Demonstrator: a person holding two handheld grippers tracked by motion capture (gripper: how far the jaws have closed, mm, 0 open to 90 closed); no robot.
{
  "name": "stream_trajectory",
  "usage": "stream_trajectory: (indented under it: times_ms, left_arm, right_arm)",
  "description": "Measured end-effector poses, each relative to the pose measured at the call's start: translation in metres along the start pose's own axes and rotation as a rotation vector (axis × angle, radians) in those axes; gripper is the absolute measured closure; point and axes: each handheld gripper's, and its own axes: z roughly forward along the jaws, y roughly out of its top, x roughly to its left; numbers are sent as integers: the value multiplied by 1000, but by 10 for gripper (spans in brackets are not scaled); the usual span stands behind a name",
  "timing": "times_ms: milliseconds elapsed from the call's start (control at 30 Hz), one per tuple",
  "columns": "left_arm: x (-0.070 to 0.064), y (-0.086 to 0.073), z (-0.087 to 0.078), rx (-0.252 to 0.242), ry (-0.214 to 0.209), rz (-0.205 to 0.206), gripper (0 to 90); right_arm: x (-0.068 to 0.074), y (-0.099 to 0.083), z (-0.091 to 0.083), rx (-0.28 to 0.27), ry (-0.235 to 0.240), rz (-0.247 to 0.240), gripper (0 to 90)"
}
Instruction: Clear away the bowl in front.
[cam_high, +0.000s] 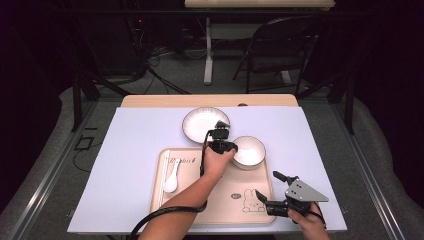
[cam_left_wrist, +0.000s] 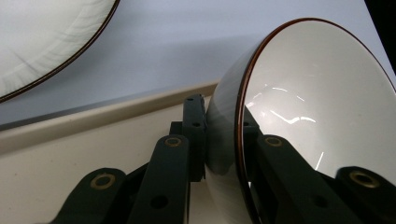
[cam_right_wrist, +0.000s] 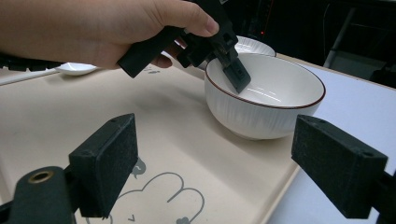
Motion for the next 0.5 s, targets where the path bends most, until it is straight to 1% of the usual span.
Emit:
stream_trajectory:
  times_ms: [133,267,367,400,433,500]
  left_arm:
    - [0,0,0,0,3,9,806]
    - [-1,0,1,-6,-6,1,804]
    - [0,0,1,-10,-8,6,803]
    - [0,-1,1,-14,-5,10,802]
    - [-1,-1,1,-14,0,24,802]
    - [-3,-2,2,-20,12,40,804]
  right_arm:
    - [0,0,0,0,-1,2,139]
    - [0,0,0,-1,-1,1,139]
    - [0,0,0,-1,-1,1,139]
    - [0,0,0,-1,-1,1,139]
    - [0,0,0,-1,-1,1,139]
    - [0,0,1,1,0,-1,139]
